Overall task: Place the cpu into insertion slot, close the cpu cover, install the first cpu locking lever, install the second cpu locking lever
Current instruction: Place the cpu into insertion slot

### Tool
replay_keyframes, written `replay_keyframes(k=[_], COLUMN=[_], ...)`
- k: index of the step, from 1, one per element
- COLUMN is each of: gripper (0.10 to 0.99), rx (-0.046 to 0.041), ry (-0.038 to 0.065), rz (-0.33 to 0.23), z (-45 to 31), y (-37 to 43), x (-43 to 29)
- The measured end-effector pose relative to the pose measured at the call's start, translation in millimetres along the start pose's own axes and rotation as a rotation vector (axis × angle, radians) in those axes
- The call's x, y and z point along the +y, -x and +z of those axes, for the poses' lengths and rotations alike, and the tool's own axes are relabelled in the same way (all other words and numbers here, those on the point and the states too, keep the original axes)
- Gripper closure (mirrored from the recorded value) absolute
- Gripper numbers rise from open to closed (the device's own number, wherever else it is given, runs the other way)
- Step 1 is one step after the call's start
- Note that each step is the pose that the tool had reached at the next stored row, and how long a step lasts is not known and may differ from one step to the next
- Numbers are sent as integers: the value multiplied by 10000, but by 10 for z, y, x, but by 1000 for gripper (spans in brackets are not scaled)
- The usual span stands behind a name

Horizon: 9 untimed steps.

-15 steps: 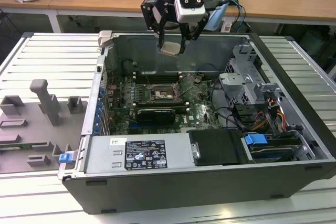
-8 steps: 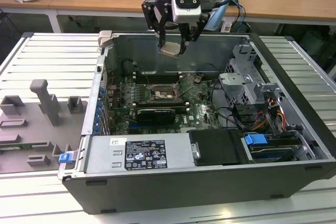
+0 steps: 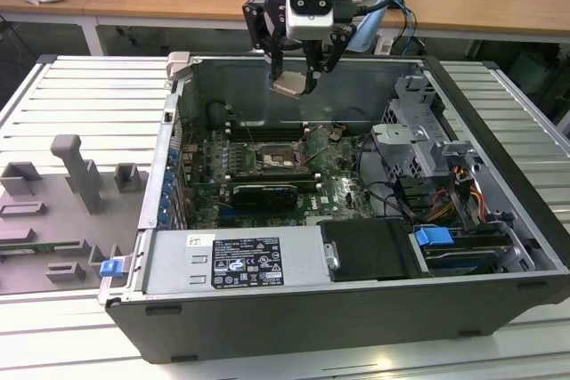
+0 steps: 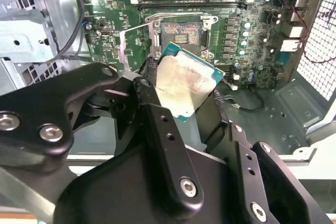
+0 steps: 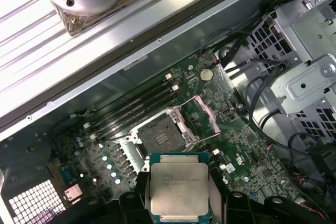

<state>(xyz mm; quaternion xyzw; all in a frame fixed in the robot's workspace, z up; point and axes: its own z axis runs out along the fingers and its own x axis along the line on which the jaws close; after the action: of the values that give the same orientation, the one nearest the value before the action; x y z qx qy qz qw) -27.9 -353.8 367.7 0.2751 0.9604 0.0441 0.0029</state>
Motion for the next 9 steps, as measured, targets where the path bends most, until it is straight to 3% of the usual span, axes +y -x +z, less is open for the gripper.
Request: replay_keyframes(k=[9], gripper=[549], rx=[-61], ry=[12], rz=[701], z=[5], y=[0], x=[0])
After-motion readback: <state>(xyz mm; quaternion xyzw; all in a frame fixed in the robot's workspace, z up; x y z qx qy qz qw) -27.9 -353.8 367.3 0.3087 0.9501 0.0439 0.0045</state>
